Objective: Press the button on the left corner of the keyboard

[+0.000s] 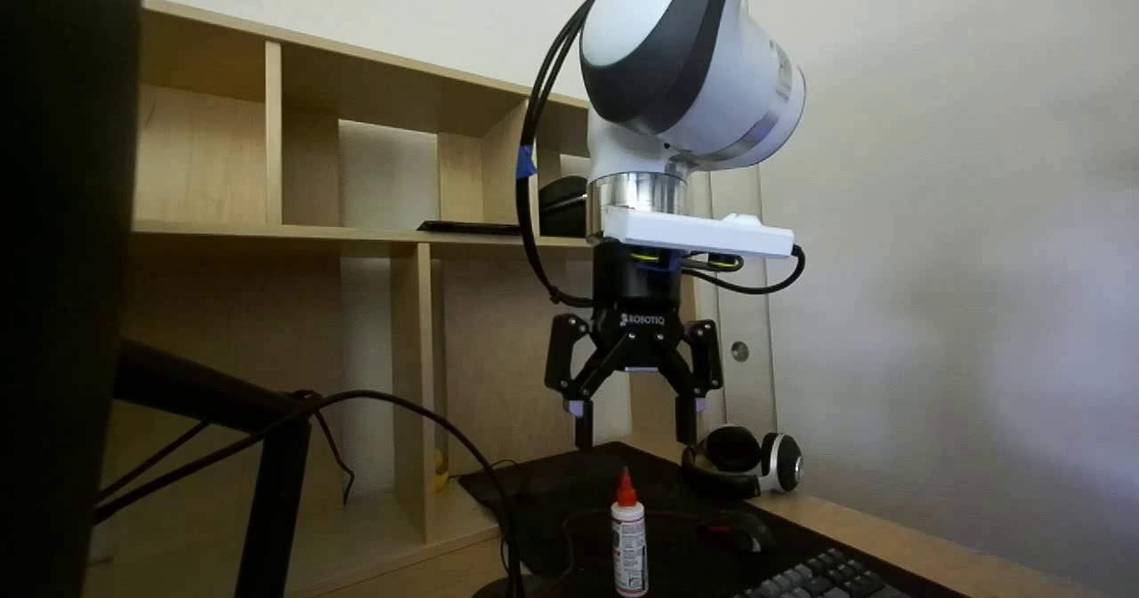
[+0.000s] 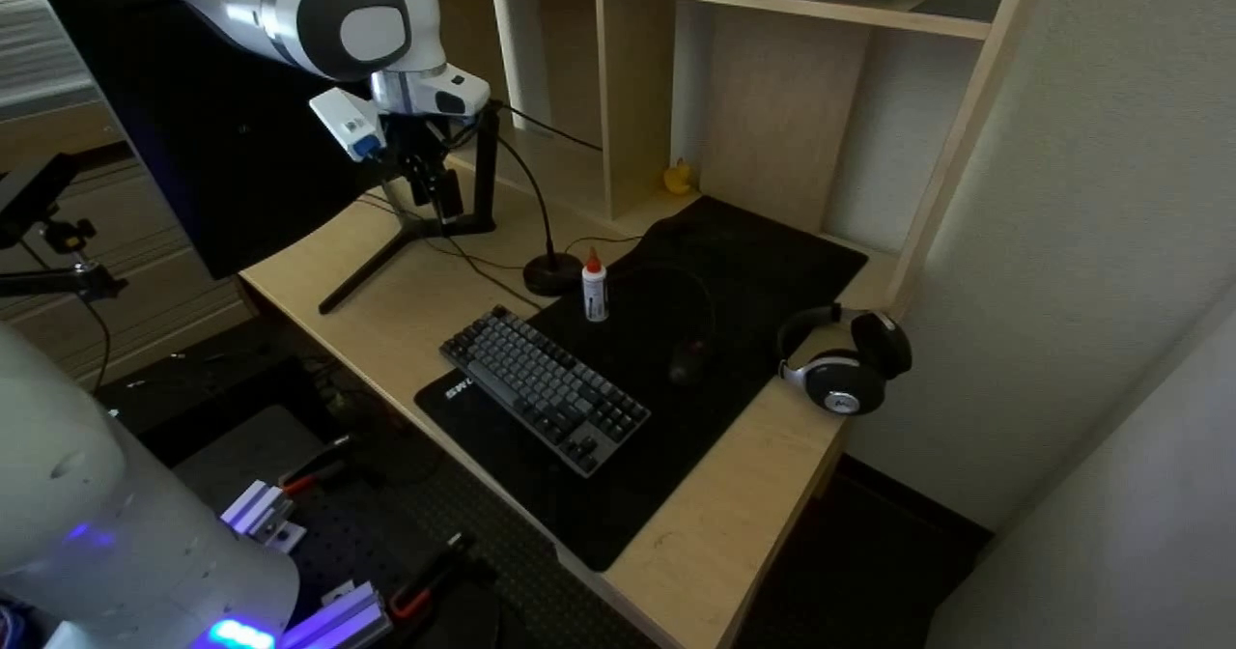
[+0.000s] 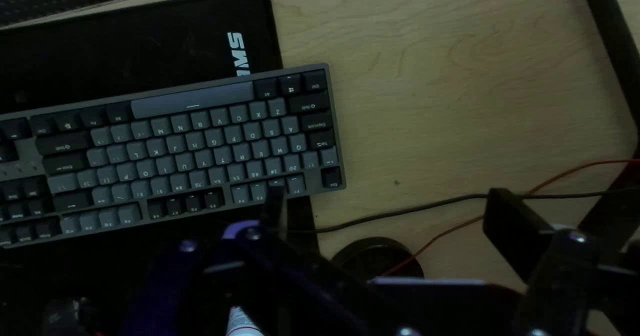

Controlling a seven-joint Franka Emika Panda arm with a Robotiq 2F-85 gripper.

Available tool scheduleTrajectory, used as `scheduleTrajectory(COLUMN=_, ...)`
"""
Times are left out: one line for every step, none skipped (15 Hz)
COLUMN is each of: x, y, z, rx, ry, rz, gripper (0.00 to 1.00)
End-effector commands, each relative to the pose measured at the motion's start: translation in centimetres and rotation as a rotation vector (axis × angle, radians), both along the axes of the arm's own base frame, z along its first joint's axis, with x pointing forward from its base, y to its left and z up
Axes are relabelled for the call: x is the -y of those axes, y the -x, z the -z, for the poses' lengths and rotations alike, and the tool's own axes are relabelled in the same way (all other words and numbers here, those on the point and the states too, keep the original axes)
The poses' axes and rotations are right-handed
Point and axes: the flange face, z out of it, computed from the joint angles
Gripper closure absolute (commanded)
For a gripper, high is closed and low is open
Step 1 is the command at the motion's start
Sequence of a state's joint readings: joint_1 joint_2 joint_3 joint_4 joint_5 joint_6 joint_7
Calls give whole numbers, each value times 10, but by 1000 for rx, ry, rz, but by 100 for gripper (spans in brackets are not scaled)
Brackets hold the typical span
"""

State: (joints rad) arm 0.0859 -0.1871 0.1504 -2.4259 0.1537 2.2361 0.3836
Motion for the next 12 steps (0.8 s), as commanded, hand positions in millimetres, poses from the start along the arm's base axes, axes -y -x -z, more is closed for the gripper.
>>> scheduleTrajectory(x=-1, y=-24, z=36, rx=-6, ry=38, rz=48, gripper=0)
scheduleTrajectory(x=0, y=-29, z=45, rx=-11, ry=26, rz=56, gripper=0)
scheduleTrajectory(x=-1, y=-34, z=53, rx=0, ry=14, rz=71, gripper=0)
scheduleTrajectory(x=-1, y=-37, z=61, rx=16, ry=-3, rz=80, gripper=0)
scheduleTrajectory(x=-2, y=-40, z=67, rx=24, ry=-27, rz=90, gripper=0)
scheduleTrajectory(x=-4, y=-43, z=75, rx=22, ry=-50, rz=102, gripper=0)
scheduleTrajectory(x=-5, y=-43, z=80, rx=27, ry=-56, rz=113, gripper=0)
scheduleTrajectory(x=-5, y=-43, z=84, rx=18, ry=-62, rz=128, gripper=0)
scheduleTrajectory(x=-3, y=-37, z=77, rx=17, ry=-39, rz=114, gripper=0)
scheduleTrajectory(x=-3, y=-38, z=82, rx=13, ry=-43, rz=120, gripper=0)
scheduleTrajectory(x=-4, y=-38, z=84, rx=9, ry=-45, rz=123, gripper=0)
scheduleTrajectory(x=-4, y=-39, z=84, rx=10, ry=-46, rz=124, gripper=0)
